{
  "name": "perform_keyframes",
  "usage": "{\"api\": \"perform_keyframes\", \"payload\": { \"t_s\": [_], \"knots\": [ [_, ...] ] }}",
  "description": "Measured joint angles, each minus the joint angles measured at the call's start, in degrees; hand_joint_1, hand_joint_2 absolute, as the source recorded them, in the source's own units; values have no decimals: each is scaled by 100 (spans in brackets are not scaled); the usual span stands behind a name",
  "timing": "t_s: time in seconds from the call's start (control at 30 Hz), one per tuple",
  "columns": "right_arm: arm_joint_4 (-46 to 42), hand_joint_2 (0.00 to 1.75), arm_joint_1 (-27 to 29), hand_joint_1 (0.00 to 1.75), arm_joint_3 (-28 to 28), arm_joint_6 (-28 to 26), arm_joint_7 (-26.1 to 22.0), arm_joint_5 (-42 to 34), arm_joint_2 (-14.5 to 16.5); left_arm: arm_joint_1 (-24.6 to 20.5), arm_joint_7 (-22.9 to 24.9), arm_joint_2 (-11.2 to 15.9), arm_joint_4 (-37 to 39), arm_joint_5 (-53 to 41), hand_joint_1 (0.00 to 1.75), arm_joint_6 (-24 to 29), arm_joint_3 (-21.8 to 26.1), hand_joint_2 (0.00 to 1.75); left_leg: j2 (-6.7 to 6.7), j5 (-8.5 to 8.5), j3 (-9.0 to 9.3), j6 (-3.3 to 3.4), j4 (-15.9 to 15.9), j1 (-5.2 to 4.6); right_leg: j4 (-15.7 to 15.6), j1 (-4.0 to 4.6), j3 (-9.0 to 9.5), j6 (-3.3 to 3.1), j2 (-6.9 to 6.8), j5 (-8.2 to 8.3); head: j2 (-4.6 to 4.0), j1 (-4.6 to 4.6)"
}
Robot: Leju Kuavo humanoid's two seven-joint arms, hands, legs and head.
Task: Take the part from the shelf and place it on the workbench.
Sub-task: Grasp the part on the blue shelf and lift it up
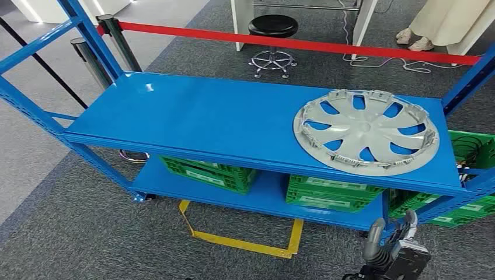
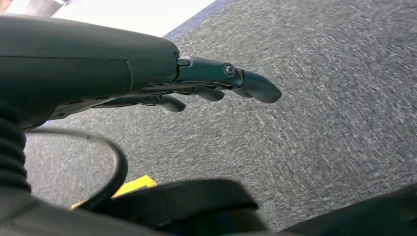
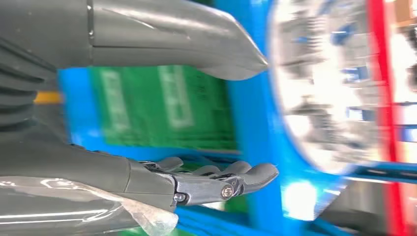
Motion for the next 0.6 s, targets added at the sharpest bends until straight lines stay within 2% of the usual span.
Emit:
{"api": "perform_keyframes", "payload": {
  "t_s": [0.07, 0.1, 0.17, 0.23, 0.3, 0.37, 0.4, 0.47, 0.5, 0.53, 0.57, 0.6],
  "knots": [
    [-159, 175, 48, 0, 35, -46, -22, 123, -1, 1, -24, 2, 0, -21, 0, -5, -13, 0, -5, 249, 108, 65, -312, -35, -1, 15, 16, -10, 13, -7, 0, 1],
    [-322, 175, 91, 0, 70, -92, -44, 247, -2, 1, -47, 3, 0, -41, 0, -13, -29, 0, -16, 490, 231, 133, -658, -76, -3, 26, 29, -18, 25, -13, 0, 1],
    [-659, 87, 174, 0, 153, -189, -88, 509, -7, -1, -93, 9, 6, -90, 0, -32, -75, 0, -44, 808, 494, 257, -1338, -156, -4, 46, 32, -16, 47, -22, 0, 4],
    [-991, 0, 272, 0, 238, -292, -129, 782, -21, -8, -138, 9, 13, -138, 0, -54, -128, 0, -58, 835, 597, 303, -1633, -195, -10, 54, 4, 7, 50, -18, 0, 1],
    [-1312, 0, 362, 0, 325, -389, -159, 1063, -64, -10, -176, 3, 13, -182, 0, -69, -168, 0, -54, 839, 617, 297, -1741, -180, -24, 53, -19, 49, 40, -21, 0, -3],
    [-1613, 0, 415, 0, 428, -483, -172, 1364, -139, -14, -205, -4, 13, -226, 0, -89, -205, 0, -46, 880, 650, 300, -1831, -144, 142, 57, -104, 98, 33, -164, 0, 6],
    [-1745, 0, 437, 0, 485, -528, -173, 1519, -188, -19, -225, -11, 13, -250, 0, -103, -227, 0, -41, 896, 661, 304, -1857, -131, 389, 54, -222, 120, 31, -313, 0, 10],
    [-1967, 0, 500, 0, 612, -610, -168, 1821, -296, -27, -265, -19, 13, -290, 0, -138, -269, 0, -37, 898, 659, 317, -1858, -132, 1093, 49, -547, 160, 31, -631, 0, 15],
    [-2073, 0, 536, 0, 682, -651, -161, 1972, -356, -27, -281, -20, 13, -308, 0, -154, -283, 0, -36, 897, 660, 318, -1856, -134, 1351, 46, -674, 176, 30, -697, 0, 12],
    [-2177, 0, 563, 0, 756, -692, -150, 2127, -417, -26, -294, -20, 13, -324, 0, -170, -292, 0, -35, 896, 662, 318, -1854, -134, 1428, 42, -720, 190, 29, -658, 0, 13],
    [-2277, 0, 578, 0, 836, -732, -136, 2282, -481, -27, -310, -20, 13, -338, 0, -186, -301, 0, -36, 893, 665, 315, -1848, -132, 1268, 36, -651, 200, 25, -506, 0, 14],
    [-2369, 0, 580, 0, 920, -769, -114, 2436, -544, -29, -332, -21, 13, -349, 0, -202, -308, 0, -36, 887, 669, 307, -1839, -129, 923, 28, -489, 203, 18, -291, 0, 14]
  ]
}}
